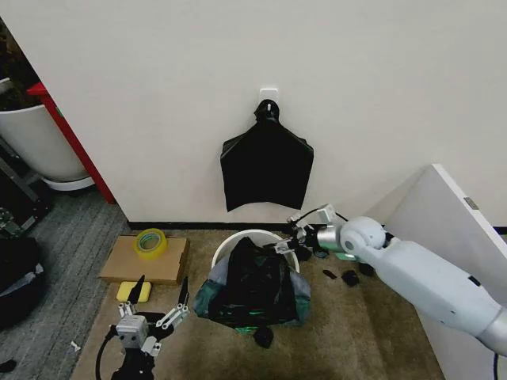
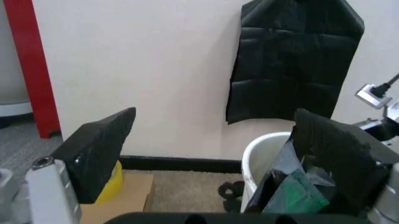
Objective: Place the garbage bag over the trash bin.
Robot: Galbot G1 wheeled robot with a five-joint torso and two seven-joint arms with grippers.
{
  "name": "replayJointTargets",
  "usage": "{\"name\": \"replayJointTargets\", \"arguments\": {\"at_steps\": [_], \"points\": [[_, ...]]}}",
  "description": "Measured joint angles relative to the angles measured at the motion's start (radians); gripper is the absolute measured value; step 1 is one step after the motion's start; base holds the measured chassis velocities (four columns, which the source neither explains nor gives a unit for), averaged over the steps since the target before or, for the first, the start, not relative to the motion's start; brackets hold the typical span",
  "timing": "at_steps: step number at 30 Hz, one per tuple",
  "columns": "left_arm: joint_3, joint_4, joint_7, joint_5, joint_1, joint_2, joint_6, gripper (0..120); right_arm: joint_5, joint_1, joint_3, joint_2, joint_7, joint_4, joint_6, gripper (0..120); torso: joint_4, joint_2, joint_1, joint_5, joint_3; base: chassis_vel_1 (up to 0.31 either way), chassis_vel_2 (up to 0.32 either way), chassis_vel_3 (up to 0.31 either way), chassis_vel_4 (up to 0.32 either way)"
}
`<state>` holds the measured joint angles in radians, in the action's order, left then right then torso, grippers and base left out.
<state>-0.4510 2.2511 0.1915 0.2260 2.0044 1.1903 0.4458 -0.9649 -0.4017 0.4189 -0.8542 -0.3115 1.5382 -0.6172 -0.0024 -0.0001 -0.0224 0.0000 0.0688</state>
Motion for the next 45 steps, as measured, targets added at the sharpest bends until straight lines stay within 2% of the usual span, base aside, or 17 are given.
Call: {"name": "replayJointTargets", "arguments": {"at_steps": [6,8,13,16,19,22,28,32,33,38,40,45], "points": [[0.003,0.0,0.005,0.005,0.004,0.0,0.001,100,0.009,0.023,0.03,-0.025,-0.003,-0.031,-0.006,55,-0.0001,0.0,0.0,0.0,0.0,0.0,0.0,0.0,0.0],[0.003,0.0,0.005,0.006,0.004,0.0,0.001,100,0.01,0.023,0.03,-0.028,-0.004,-0.033,-0.006,52,-0.0001,0.0,0.0,0.0,0.0,0.0,0.0,0.0,0.0],[0.011,0.002,0.009,0.012,0.006,0.004,0.001,100,0.022,-0.008,-0.011,-0.046,-0.012,-0.042,-0.007,30,-0.0002,0.0,0.0,0.0002,0.0,0.0,0.0,0.0,0.0],[0.014,0.003,0.01,0.017,0.008,0.005,0.001,100,0.022,-0.018,-0.017,-0.048,-0.012,-0.042,-0.007,23,-0.0002,0.0,0.0,0.0002,0.0,0.0,0.0,0.0,0.0],[0.017,0.005,0.012,0.018,0.007,0.006,-0.003,100,0.023,-0.029,-0.02,-0.047,-0.01,-0.038,-0.006,8,-0.0002,0.0,0.0,0.0001,0.0,0.0,0.0,0.0,0.0],[0.018,0.007,0.013,0.018,0.005,0.007,-0.004,100,0.023,-0.035,-0.021,-0.046,-0.007,-0.032,-0.006,2,-0.0002,0.0,0.0,0.0001,0.0,0.0,0.0,0.0,0.0],[0.022,0.008,0.014,0.018,0.004,0.009,-0.005,100,0.023,-0.07,-0.062,-0.044,0.03,-0.017,-0.009,0,0.0002,0.0,0.0,0.0002,0.0,0.0,0.0,0.0,0.0],[0.025,0.012,0.015,0.024,0.002,0.01,-0.005,100,-0.037,-0.166,-0.179,-0.035,0.171,0.026,0.017,0,-0.0003,0.0,0.0,0.0002,0.0,0.0,0.0,0.0,0.0],[0.025,0.012,0.015,0.024,0.002,0.01,-0.005,100,-0.037,-0.166,-0.179,-0.035,0.171,0.026,0.017,0,-0.0003,0.0,0.0,0.0002,0.0,0.0,0.0,0.0,0.0],[0.027,0.032,0.019,0.042,-0.007,0.007,-0.025,100,-0.157,-0.292,-0.295,-0.019,0.407,0.165,0.058,0,-0.0002,0.0,0.0,0.0003,0.0,0.0,0.0,0.0,0.0],[0.029,0.035,0.02,0.044,-0.01,0.005,-0.029,100,-0.173,-0.318,-0.312,-0.015,0.448,0.193,0.066,0,0.0,0.0,0.0,0.0003,0.0,0.0,0.0,0.0,0.0],[0.039,0.053,0.021,0.046,-0.023,-0.005,-0.045,100,-0.23,-0.456,-0.399,-0.011,0.676,0.326,0.092,0,-0.0003,0.0,0.0,0.0,0.0,0.0,0.0,0.0,0.0]]}}
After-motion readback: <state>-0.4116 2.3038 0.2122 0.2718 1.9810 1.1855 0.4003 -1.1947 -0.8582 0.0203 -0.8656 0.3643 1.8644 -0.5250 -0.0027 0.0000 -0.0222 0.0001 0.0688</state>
